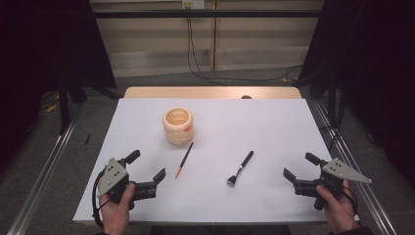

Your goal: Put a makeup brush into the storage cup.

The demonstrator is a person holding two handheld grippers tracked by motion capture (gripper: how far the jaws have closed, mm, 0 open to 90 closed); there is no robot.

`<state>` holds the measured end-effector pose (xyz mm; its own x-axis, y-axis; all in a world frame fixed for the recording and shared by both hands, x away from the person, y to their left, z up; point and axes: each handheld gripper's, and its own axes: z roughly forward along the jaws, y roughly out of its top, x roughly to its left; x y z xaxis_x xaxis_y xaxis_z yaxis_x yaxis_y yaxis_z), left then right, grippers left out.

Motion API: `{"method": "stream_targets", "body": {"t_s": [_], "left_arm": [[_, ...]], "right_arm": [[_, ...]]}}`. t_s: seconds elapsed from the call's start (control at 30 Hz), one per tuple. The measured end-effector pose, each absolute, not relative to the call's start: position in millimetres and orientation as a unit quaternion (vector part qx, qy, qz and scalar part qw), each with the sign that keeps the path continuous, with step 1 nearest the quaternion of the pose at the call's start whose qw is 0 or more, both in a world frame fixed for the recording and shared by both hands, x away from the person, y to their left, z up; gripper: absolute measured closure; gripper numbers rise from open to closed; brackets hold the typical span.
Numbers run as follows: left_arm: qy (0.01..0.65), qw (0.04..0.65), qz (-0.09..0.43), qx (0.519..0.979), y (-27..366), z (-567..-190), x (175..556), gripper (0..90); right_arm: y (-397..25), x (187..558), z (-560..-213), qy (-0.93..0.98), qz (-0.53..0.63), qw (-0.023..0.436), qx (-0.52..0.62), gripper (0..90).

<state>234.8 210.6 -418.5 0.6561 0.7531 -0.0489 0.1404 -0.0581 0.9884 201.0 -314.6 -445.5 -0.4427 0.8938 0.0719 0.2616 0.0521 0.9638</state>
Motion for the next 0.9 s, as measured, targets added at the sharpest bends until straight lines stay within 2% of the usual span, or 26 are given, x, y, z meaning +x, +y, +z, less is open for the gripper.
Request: {"method": "stream_targets", "body": {"t_s": [0.4,0.73,0.9], "left_arm": [[0.31,0.614,0.249,0.681,198,-398,262,0.4],[0.31,0.585,0.255,0.704,185,-398,287,0.8],[0.318,0.587,0.253,0.701,179,-396,300,1.0]], "right_arm": [[-310,200,-443,0.671,0.537,0.289,0.422,0.0],[-312,201,-444,0.671,0.536,0.292,0.421,0.0],[-312,202,-444,0.671,0.535,0.29,0.425,0.0]]}}
